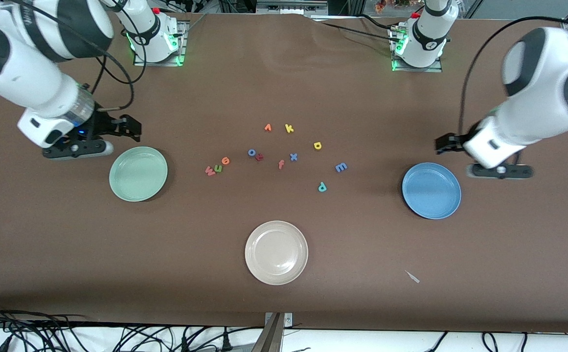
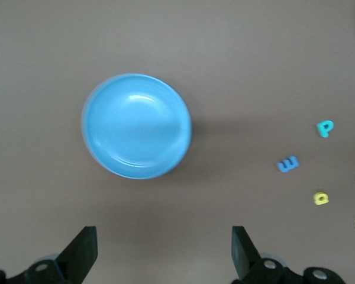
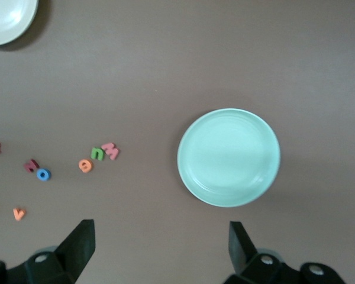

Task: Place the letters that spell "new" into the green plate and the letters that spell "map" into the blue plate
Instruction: 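Grasp the yellow o with the left gripper while the right gripper grabs letters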

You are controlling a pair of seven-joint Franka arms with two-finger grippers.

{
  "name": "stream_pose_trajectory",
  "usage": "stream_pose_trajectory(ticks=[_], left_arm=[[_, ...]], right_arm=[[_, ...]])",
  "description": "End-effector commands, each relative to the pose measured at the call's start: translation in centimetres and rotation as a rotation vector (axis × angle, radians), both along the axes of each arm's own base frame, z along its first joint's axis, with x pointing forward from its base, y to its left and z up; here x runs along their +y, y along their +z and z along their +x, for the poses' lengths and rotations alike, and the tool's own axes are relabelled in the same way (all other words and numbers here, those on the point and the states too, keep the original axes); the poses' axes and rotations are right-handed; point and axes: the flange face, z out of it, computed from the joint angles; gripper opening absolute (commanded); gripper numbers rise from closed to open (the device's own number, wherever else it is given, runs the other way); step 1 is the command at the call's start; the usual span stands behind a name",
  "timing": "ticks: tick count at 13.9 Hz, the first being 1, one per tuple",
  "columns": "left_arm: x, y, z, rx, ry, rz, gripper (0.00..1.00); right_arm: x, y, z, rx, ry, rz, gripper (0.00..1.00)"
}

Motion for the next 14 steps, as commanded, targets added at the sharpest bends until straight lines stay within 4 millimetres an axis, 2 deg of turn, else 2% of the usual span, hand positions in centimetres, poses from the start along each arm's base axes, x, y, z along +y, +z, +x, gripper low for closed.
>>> stream_pose_trajectory(ticks=[1, 2, 4, 7, 11, 14], left_arm=[[-7.4, -2.7, -0.6, 0.017, 0.022, -0.001, 1.0], [-9.5, -3.9, -1.4, 0.023, 0.046, -0.025, 1.0], [-12.3, -6.5, -3.2, 0.005, 0.084, -0.047, 1.0], [-18.3, -10.8, -7.5, -0.049, 0.167, -0.048, 1.0], [-21.8, -16.7, -12.2, -0.112, 0.24, -0.093, 1.0], [-25.4, -21.2, -15.0, -0.112, 0.261, -0.056, 1.0]], right_arm=[[1.9, -1.8, -1.5, -0.022, -0.071, 0.008, 1.0], [2.3, -2.7, -1.7, -0.027, -0.096, 0.009, 1.0], [3.5, -5.1, -2.1, -0.044, -0.157, 0.018, 1.0], [6.5, -8.5, -2.5, -0.049, -0.282, 0.037, 1.0], [9.7, -12.4, -2.4, -0.043, -0.414, 0.067, 1.0], [11.0, -15.9, -2.0, -0.034, -0.55, 0.084, 1.0]])
